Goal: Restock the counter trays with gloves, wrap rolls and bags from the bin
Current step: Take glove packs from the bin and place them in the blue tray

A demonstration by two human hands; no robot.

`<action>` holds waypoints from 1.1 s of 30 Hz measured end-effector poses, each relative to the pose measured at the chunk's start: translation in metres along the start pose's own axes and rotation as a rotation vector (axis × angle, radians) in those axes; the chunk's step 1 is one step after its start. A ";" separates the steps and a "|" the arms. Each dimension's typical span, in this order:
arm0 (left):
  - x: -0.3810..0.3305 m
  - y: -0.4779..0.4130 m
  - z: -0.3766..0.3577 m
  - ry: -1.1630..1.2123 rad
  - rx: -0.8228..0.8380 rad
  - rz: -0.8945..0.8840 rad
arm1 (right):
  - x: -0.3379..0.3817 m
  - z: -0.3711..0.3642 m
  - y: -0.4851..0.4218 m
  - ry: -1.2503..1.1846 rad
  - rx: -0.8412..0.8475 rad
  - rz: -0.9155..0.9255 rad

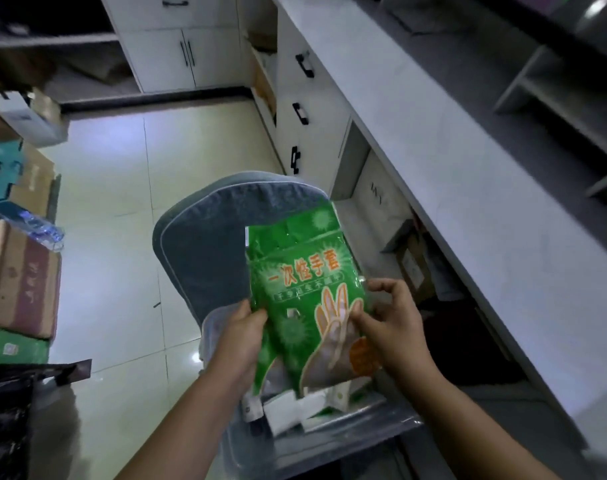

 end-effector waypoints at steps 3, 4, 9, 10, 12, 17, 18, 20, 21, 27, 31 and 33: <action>0.008 0.010 -0.024 0.114 0.110 0.099 | -0.017 0.003 0.006 -0.101 -0.071 -0.140; 0.009 0.013 -0.031 0.122 0.144 0.107 | -0.019 0.004 0.010 -0.105 -0.093 -0.153; 0.000 0.026 -0.062 -0.007 0.274 -0.045 | -0.016 0.021 0.022 -0.019 -0.166 -0.128; -0.001 0.028 -0.068 -0.026 0.291 -0.062 | -0.017 0.031 0.023 0.003 -0.181 -0.142; -0.002 0.033 -0.081 -0.045 0.319 -0.072 | -0.020 0.051 0.027 0.007 -0.182 -0.202; 0.002 0.062 -0.140 -0.093 0.478 -0.078 | -0.032 0.096 0.046 -0.187 -0.077 -0.433; 0.004 0.070 -0.154 -0.106 0.511 -0.084 | -0.031 0.107 0.052 -0.231 -0.073 -0.443; 0.008 0.087 -0.181 -0.130 0.556 -0.106 | -0.026 0.131 0.066 -0.235 -0.101 -0.413; 0.010 0.096 -0.195 -0.137 0.574 -0.116 | -0.025 0.146 0.073 -0.234 -0.135 -0.390; 0.036 0.160 -0.279 -0.190 0.657 -0.181 | -0.030 0.247 0.127 -0.243 -0.380 -0.292; 0.073 0.224 -0.341 -0.230 0.759 -0.198 | -0.042 0.329 0.180 -0.251 -0.511 -0.246; 0.099 0.259 -0.373 -0.249 0.842 -0.166 | -0.051 0.372 0.211 -0.285 -0.559 -0.237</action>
Point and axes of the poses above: each hand's wrist, its own y-axis away from the middle knuckle, its own z-axis out of the back of the hand, x = y × z, the point moved 8 cm from there along -y, towards the middle knuckle, and after that the axes turned 5 degrees about -y, right-handed, at the moved point
